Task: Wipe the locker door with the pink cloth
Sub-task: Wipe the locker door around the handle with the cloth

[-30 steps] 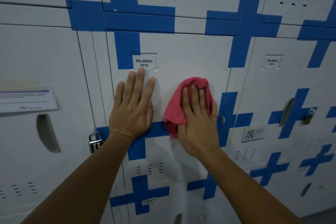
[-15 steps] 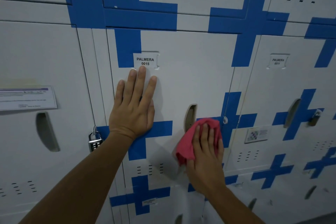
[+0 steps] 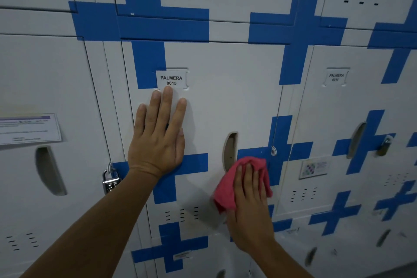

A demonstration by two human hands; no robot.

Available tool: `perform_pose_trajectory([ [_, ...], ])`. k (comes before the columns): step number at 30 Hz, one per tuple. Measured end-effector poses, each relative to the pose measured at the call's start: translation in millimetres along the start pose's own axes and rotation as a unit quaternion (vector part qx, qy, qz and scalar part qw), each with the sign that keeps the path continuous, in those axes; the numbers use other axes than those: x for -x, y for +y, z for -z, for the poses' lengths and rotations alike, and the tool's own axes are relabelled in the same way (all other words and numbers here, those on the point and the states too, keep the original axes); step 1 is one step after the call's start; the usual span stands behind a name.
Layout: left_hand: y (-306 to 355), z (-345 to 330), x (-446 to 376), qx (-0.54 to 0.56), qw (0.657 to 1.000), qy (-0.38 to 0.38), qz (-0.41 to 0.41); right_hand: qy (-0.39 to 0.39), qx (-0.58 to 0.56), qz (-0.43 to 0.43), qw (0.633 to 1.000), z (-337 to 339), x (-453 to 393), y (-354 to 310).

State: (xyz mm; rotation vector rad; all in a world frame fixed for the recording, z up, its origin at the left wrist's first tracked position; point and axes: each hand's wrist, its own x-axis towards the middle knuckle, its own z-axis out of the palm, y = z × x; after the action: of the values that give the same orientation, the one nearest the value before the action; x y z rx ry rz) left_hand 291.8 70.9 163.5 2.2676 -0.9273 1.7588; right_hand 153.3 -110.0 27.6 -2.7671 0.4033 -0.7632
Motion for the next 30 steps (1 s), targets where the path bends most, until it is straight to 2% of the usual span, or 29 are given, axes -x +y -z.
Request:
perform_pose_trajectory([
  [3, 1, 0, 0, 0.002, 1.0, 0.004, -0.002, 0.01, 0.009, 0.001, 1.0, -6, -2, 3],
  [8, 0, 1, 0, 0.006, 1.0, -0.008, 0.002, 0.102, -0.013, 0.028, 0.994, 47, -44, -8],
  [12, 0, 1, -1, 0.009, 1.0, -0.008, 0.002, 0.14, -0.029, 0.035, 0.989, 74, -64, -14],
  [14, 0, 1, -1, 0.007, 1.0, -0.009, 0.001, 0.131, -0.038, 0.038, 0.99, 67, -56, -12],
  [19, 0, -1, 0, 0.004, 1.0, -0.002, -0.002, 0.053, -0.012, 0.021, 0.998, 10, -10, 4],
  [21, 0, -1, 0, 0.001, 1.0, -0.001, -0.003, 0.049, 0.0, 0.02, 0.999, 1, -5, 8],
  [30, 0, 0, 0, 0.005, 1.0, -0.004, -0.005, 0.163, -0.028, 0.028, 0.986, 84, -74, -52],
])
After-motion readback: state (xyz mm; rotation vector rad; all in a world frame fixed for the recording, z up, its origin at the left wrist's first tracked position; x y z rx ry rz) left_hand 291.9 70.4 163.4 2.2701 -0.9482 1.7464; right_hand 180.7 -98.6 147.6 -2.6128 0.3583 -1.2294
